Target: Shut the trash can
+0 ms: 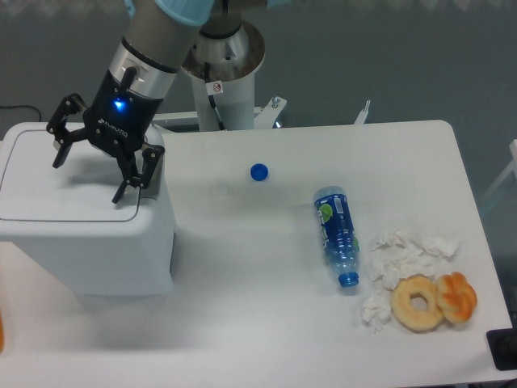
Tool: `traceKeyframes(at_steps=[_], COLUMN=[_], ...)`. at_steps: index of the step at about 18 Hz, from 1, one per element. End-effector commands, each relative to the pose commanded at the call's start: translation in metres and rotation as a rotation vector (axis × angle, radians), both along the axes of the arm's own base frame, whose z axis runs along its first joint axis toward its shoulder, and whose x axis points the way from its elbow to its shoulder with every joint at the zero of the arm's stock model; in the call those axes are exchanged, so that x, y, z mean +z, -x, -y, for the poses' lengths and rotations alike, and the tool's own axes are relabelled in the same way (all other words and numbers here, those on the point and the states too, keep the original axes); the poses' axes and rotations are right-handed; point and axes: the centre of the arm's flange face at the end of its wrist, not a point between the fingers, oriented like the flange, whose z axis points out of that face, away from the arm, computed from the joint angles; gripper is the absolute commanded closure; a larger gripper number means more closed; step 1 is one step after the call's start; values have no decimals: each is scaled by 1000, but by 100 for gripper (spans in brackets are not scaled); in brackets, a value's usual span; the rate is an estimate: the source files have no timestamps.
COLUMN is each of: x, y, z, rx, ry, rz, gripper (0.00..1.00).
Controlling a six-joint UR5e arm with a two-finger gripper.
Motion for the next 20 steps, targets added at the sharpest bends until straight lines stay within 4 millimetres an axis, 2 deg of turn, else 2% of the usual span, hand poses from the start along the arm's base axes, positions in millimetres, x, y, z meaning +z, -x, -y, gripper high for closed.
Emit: traceKeyframes(at_steps=[5, 9, 12, 15, 17, 20], x=[6, 32, 42, 47, 52, 45], y=[6, 29, 53, 80, 91, 104], z=[2, 9, 22, 34, 38, 39], rx=[13, 55, 97, 153, 163, 137], ry=[-8, -47, -62, -67, -75, -11], rz=[-10, -42, -71, -83, -104, -253], gripper=[0, 0, 0, 0, 0, 0])
